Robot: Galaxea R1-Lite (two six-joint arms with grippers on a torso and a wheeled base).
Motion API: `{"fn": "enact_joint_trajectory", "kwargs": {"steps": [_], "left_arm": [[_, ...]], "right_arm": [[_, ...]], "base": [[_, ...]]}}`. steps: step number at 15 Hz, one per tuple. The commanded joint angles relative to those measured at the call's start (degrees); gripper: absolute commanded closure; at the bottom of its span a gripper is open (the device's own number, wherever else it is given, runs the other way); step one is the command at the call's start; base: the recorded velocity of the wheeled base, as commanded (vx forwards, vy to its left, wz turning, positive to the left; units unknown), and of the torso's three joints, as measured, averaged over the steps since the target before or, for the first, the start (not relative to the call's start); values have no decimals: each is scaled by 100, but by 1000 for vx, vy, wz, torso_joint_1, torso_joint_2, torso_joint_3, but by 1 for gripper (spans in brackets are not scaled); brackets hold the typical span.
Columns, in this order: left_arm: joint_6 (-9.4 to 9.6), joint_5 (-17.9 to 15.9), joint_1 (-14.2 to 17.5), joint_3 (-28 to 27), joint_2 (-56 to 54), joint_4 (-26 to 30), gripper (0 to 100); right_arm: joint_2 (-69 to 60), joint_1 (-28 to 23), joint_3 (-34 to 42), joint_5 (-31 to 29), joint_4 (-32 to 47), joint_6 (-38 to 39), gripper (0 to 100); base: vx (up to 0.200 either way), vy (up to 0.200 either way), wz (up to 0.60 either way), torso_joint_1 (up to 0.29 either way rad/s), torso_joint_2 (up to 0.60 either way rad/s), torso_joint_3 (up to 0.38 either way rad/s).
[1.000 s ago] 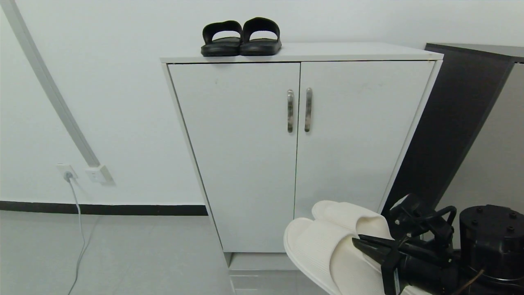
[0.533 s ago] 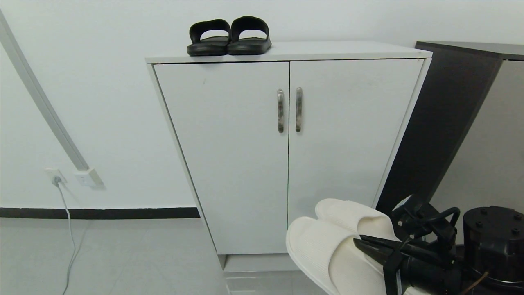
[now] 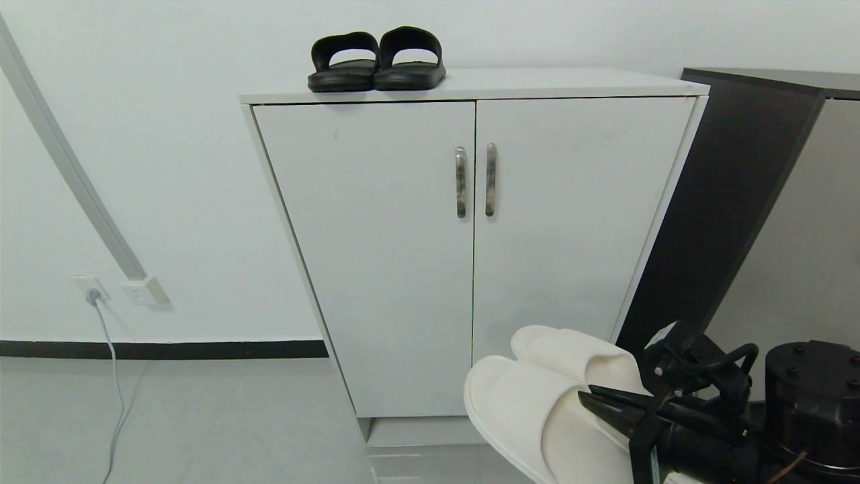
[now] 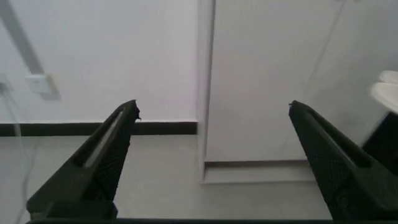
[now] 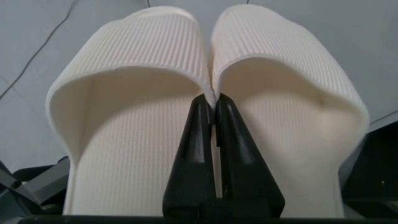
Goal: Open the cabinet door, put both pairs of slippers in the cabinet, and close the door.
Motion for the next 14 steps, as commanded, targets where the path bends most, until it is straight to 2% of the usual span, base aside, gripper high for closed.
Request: {"fn": "enact_joint_trajectory", "kwargs": {"steps": [1, 3, 5, 9, 12, 14], "left_arm": [[-223, -872, -79, -652, 2014, -447, 0], [-223, -1461, -79, -556, 3139, -1519, 0], [-223, -1918, -167, -582, 3957, -2143, 0], [-232, -1944, -887, -749, 5249, -3074, 0], [-311, -1927, -1467, -1268, 6022, -3514, 0], [-777, -1927, -1924, -1725, 6312, -3514, 0]], "right_arm": [[7, 3, 9, 1, 5, 5, 100], [7, 3, 9, 1, -4, 5, 100], [7, 3, -9, 1, -4, 5, 100], [7, 11, -9, 10, -4, 5, 100], [7, 20, 0, 80, -4, -3, 100], [-2, 20, 9, 80, -13, -3, 100]], "base": [[0, 0, 0, 0, 0, 0], [0, 0, 0, 0, 0, 0], [0, 0, 0, 0, 0, 0], [0, 0, 0, 0, 0, 0], [0, 0, 0, 0, 0, 0], [0, 0, 0, 0, 0, 0]]}}
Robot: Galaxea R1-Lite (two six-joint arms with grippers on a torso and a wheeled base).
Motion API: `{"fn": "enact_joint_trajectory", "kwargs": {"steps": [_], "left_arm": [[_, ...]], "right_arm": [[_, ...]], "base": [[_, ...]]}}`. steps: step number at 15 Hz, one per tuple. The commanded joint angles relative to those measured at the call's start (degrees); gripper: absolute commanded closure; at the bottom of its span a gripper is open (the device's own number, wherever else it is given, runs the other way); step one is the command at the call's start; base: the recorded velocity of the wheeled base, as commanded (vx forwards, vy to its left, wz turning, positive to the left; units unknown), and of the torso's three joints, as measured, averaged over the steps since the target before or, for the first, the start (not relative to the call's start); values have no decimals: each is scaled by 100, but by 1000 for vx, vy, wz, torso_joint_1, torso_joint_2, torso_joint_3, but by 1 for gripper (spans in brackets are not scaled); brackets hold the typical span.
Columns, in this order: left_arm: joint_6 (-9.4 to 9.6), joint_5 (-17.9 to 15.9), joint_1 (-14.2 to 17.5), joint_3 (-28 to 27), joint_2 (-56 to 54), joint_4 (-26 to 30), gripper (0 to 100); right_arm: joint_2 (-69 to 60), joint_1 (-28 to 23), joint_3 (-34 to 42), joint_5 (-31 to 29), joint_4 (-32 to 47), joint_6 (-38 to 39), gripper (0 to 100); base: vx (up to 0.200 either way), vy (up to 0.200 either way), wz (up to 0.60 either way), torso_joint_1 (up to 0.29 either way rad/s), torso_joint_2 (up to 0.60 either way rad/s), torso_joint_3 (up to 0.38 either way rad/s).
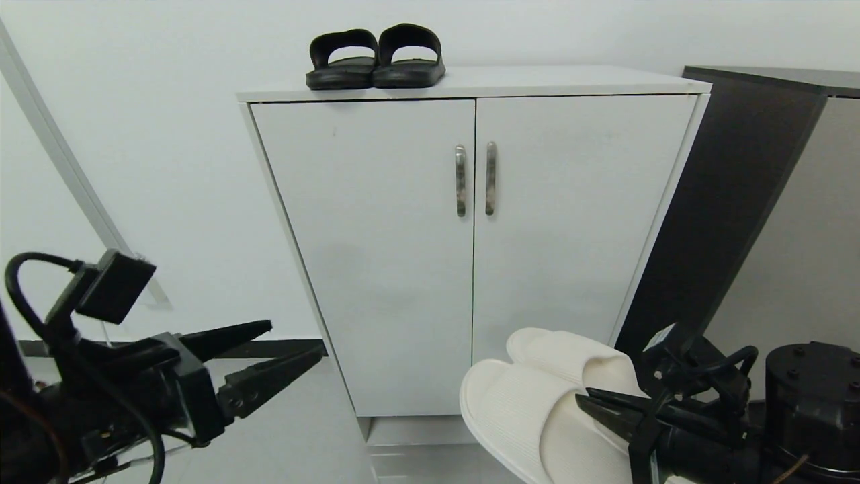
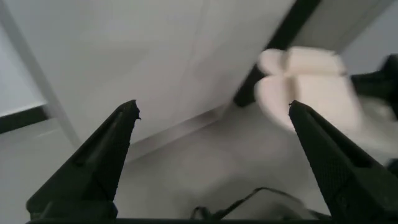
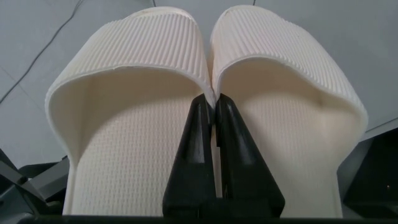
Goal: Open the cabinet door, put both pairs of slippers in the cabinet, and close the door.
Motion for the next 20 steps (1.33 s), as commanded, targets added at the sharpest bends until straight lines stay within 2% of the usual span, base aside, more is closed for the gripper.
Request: {"fn": "enact_joint_trajectory", "kwargs": {"steps": [1, 6, 8, 9, 11, 13, 17, 19, 20], "left_arm": [[-265, -3, -457, -574, 760, -23, 0], [-291, 6, -966, -2050, 1798, -31, 0], [-300, -3, -1168, -2332, 1982, -23, 0], [-388, -3, -1485, -2692, 2307, -23, 0], [-722, -21, -1792, -3070, 2633, -23, 0], [-1109, -65, -1916, -3439, 2958, -31, 0], [-1153, -566, -1889, -4212, 3494, 4, 0], [-1302, -838, -1880, -4696, 3714, 21, 0], [-1460, -944, -1872, -5030, 3854, 39, 0]], "right_arm": [[-26, 2, 6, 2, -13, -6, 100], [-43, 2, 24, 2, -22, -6, 100], [-96, 11, 24, 2, -22, -15, 100], [-122, 11, 24, -7, -22, -15, 100], [-166, 55, 33, -7, -22, -23, 100], [-158, 63, 59, 2, -22, -6, 100], [-140, 63, 77, 108, -13, -6, 100], [-114, 63, 94, 134, -13, -6, 100], [-114, 63, 103, 134, -13, -15, 100]], "base": [[0, 0, 0, 0, 0, 0], [0, 0, 0, 0, 0, 0], [0, 0, 0, 0, 0, 0], [0, 0, 0, 0, 0, 0], [0, 0, 0, 0, 0, 0], [0, 0, 0, 0, 0, 0], [0, 0, 0, 0, 0, 0], [0, 0, 0, 0, 0, 0], [0, 0, 0, 0, 0, 0]]}}
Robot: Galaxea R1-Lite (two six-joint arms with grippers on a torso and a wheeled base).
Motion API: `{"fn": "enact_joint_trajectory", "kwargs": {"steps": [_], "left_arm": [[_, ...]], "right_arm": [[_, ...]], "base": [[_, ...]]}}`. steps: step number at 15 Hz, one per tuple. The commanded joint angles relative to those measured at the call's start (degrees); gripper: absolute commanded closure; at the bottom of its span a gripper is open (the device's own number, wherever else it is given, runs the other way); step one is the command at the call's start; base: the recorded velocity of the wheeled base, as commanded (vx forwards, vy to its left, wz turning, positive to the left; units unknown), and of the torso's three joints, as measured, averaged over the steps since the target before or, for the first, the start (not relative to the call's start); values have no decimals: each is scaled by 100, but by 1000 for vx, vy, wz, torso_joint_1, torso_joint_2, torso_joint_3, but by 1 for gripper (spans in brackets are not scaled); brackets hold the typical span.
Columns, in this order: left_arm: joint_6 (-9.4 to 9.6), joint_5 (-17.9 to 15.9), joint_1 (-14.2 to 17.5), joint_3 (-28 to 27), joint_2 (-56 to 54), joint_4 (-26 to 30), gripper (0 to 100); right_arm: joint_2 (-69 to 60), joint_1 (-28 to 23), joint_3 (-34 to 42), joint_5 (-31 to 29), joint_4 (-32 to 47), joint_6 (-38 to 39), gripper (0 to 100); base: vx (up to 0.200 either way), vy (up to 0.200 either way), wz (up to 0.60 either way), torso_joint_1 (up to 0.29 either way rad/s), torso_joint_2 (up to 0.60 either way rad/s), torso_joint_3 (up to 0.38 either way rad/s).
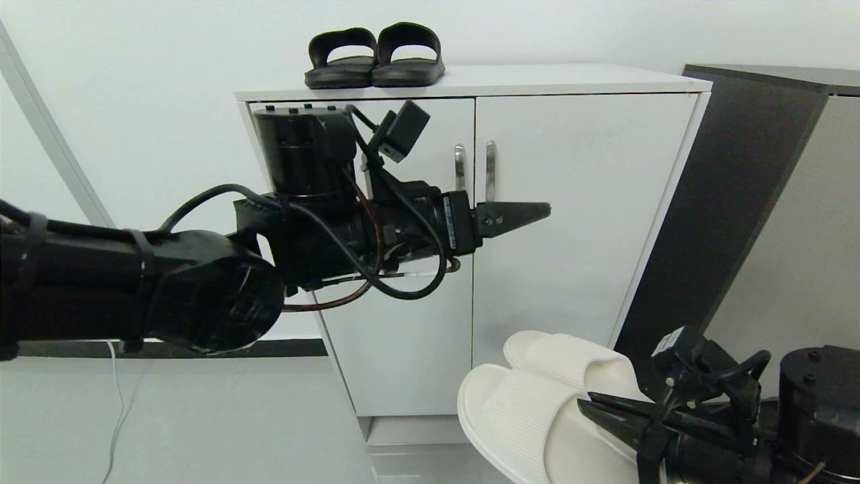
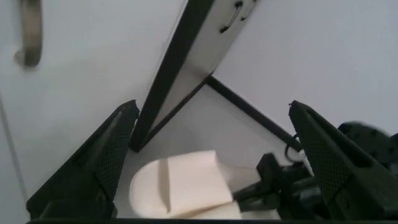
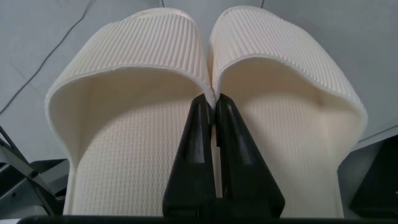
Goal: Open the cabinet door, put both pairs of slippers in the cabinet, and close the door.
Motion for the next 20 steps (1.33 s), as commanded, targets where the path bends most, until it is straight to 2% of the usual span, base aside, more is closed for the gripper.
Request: {"fn": "enact_joint_trajectory", "kwargs": {"steps": [1, 3, 5, 9, 12, 14, 16, 20], "left_arm": [[-126, -87, 55, -783, 541, 126, 0], [-285, -148, 169, -1451, 787, 513, 0], [-372, -245, 309, -1821, 928, 627, 0], [-381, -184, 476, -1996, 1016, 786, 0], [-381, 309, 476, -2348, 1253, 856, 0], [-381, 344, 476, -2436, 1306, 865, 0], [-372, 537, 468, -2568, 1394, 874, 0], [-364, 520, 397, -2743, 1543, 1023, 0]], "right_arm": [[10, 5, 7, -5, -2, 0, 100], [28, 5, 16, -5, -2, -9, 100], [28, 5, 16, -5, -2, 0, 100], [37, 5, 16, -5, -2, -9, 100], [37, 5, 7, -5, -2, -9, 100], [37, 5, 16, -5, -2, -9, 100], [37, 5, 16, -5, -2, -9, 100], [37, 5, 16, -5, -2, -9, 100]], "base": [[0, 0, 0, 0, 0, 0], [0, 0, 0, 0, 0, 0], [0, 0, 0, 0, 0, 0], [0, 0, 0, 0, 0, 0], [0, 0, 0, 0, 0, 0], [0, 0, 0, 0, 0, 0], [0, 0, 0, 0, 0, 0], [0, 0, 0, 0, 0, 0]]}}
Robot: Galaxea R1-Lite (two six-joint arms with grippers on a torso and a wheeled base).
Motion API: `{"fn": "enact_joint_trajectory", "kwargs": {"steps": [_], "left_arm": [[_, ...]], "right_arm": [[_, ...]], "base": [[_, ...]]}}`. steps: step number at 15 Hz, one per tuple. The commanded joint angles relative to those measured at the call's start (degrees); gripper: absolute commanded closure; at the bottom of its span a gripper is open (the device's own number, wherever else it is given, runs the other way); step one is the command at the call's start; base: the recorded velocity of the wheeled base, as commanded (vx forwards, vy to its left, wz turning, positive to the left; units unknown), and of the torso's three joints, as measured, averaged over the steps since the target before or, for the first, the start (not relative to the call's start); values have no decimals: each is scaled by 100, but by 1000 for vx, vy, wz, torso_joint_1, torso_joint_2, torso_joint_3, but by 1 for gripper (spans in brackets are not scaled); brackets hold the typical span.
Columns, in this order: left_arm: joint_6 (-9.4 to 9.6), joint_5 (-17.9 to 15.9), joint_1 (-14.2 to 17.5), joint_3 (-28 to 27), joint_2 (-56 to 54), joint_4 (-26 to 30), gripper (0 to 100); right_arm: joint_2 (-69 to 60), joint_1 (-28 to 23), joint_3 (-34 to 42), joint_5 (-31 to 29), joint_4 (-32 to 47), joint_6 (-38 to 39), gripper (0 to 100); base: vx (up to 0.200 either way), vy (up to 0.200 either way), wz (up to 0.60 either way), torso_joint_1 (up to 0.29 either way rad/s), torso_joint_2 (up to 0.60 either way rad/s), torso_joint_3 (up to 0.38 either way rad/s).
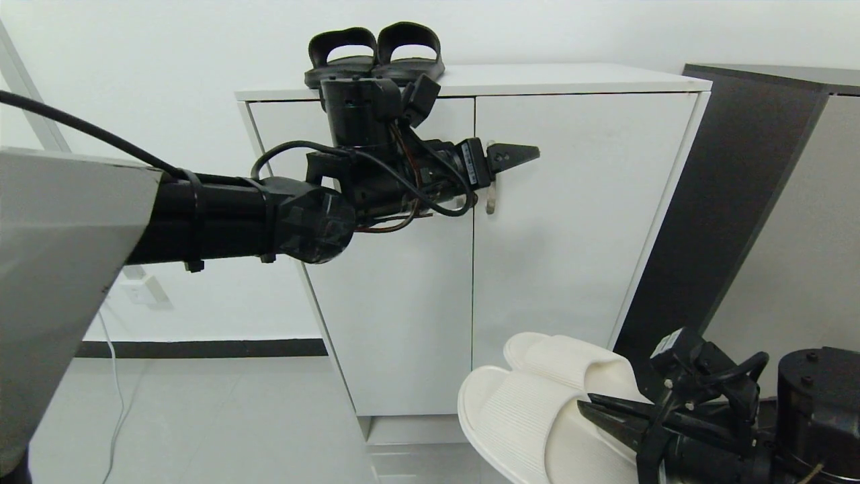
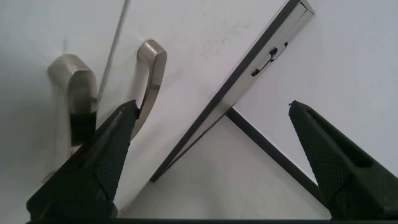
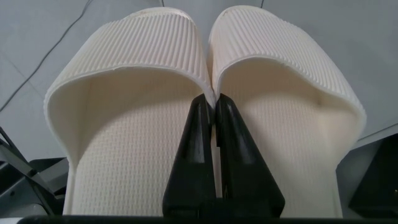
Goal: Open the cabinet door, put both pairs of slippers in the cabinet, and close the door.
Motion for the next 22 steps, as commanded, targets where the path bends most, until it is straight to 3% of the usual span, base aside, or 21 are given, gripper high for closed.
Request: {"fn": "enact_joint_trajectory", "kwargs": {"steps": [1, 3, 4, 11, 22], "left_arm": [[-3, -3, -82, -114, 115, 45, 0], [-3, -12, -100, -193, 150, 89, 0], [-3, -12, -100, -193, 159, 89, 100], [-12, -12, -144, 150, -140, 89, 100], [-20, -39, -460, 2005, -1450, -271, 100]], "right_arm": [[17, 2, 1, 4, -2, -1, 100], [17, 20, 10, 4, -2, -1, 100], [17, 20, 19, 4, -2, -1, 100], [-159, 117, 186, 276, 7, -10, 100], [-317, 301, 397, 461, 15, -124, 100]], "base": [[0, 0, 0, 0, 0, 0], [0, 0, 0, 0, 0, 0], [0, 0, 0, 0, 0, 0], [0, 0, 0, 0, 0, 0], [0, 0, 0, 0, 0, 0]]}}
